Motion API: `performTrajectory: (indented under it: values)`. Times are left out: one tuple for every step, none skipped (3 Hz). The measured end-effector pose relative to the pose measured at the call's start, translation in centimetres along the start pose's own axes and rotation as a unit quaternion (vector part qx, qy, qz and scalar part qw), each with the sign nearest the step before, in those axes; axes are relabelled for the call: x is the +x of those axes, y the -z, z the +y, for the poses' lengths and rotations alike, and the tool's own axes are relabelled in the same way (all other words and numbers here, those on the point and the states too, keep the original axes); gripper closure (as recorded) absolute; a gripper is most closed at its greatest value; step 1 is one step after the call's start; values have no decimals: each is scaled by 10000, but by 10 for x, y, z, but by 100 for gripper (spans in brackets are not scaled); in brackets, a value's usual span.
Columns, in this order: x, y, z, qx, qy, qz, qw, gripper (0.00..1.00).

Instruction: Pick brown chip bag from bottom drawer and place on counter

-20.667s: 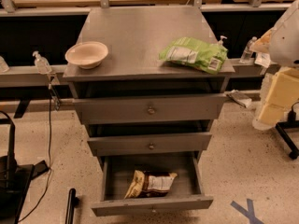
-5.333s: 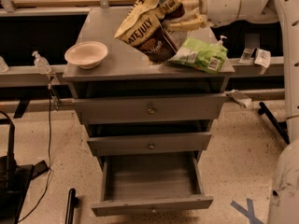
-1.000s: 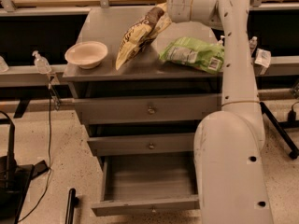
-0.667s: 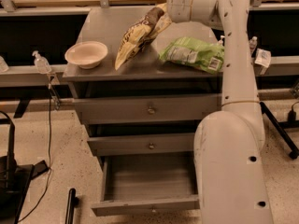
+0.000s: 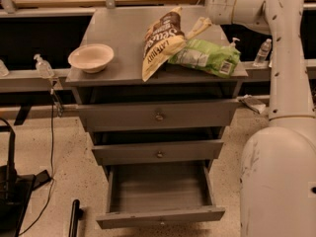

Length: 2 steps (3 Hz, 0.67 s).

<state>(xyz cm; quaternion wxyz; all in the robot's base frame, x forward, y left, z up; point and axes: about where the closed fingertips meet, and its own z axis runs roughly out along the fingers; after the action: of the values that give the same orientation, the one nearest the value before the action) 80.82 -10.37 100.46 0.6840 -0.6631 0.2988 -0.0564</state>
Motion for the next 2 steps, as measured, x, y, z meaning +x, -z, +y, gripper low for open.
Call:
performTrajectory:
  values:
    - [-1, 0, 0, 22, -23, -46, 10000, 0]
    - [-5, 0, 1, 120, -125, -247, 9995, 0]
